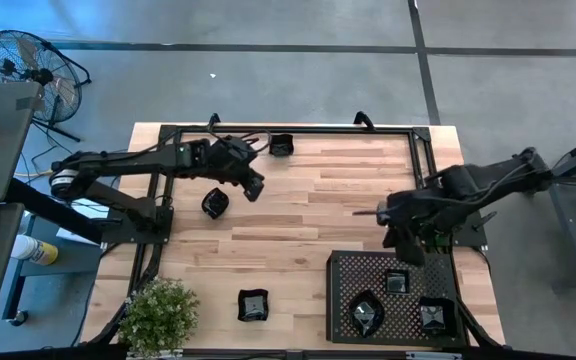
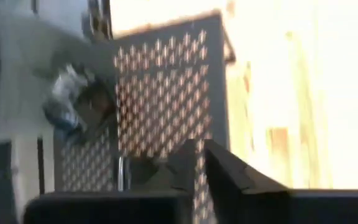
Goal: Pick & Place Mini shaped plates
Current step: Stack the black distorted square plate on top of the black distorted square plate on the shelf
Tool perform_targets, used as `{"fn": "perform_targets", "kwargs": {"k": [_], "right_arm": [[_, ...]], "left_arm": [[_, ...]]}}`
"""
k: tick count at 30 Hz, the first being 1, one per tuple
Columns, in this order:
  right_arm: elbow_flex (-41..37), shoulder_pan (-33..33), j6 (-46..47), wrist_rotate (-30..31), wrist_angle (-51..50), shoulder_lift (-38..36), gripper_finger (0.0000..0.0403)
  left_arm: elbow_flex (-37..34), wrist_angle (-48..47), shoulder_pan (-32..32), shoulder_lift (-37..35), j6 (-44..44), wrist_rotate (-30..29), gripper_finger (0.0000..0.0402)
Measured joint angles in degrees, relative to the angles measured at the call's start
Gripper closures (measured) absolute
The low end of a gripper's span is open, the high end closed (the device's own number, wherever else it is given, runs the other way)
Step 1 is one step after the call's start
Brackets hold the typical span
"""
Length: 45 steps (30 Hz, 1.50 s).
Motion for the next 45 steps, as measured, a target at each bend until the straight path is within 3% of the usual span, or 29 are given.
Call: {"fn": "perform_targets", "kwargs": {"k": [2,7,11,19,24,36,45], "right_arm": [[-3.78,-0.95,0.18,1.55,5.53,-2.91,0.0396],[-12.97,-4.55,2.59,5.78,18.34,-7.59,0.0385],[-16.93,-7.55,2.52,8.13,26.13,-8.22,0.04],[-19.1,-13.61,2.03,15.91,31.49,-8.15,0.04],[-19.1,-16.07,0.13,18.71,35.94,-8.15,0.0397],[-19.08,-19.0,-1.49,20.08,40.22,-8.15,0.0397],[-19.08,-19.0,-1.46,21.3,40.28,-8.15,0.0398]], "left_arm": [[-2.27,2.17,1.16,-1.14,-0.22,0.75,0.0399],[-9.04,5.33,4.27,-3.95,-2.95,1.08,0.0401],[-11.0,7.41,8.96,-3.95,-5.19,2.62,0.0401],[-10.92,12.37,21.45,2.34,-10.44,7.19,0.0399],[-10.15,12.95,26.52,9.29,-11.02,13.63,0.038],[-0.1,13.86,27.5,23.24,-11.01,9.65,0.0271],[3.38,16.29,27.49,32.42,-12.5,10.9,0.0261]]}}
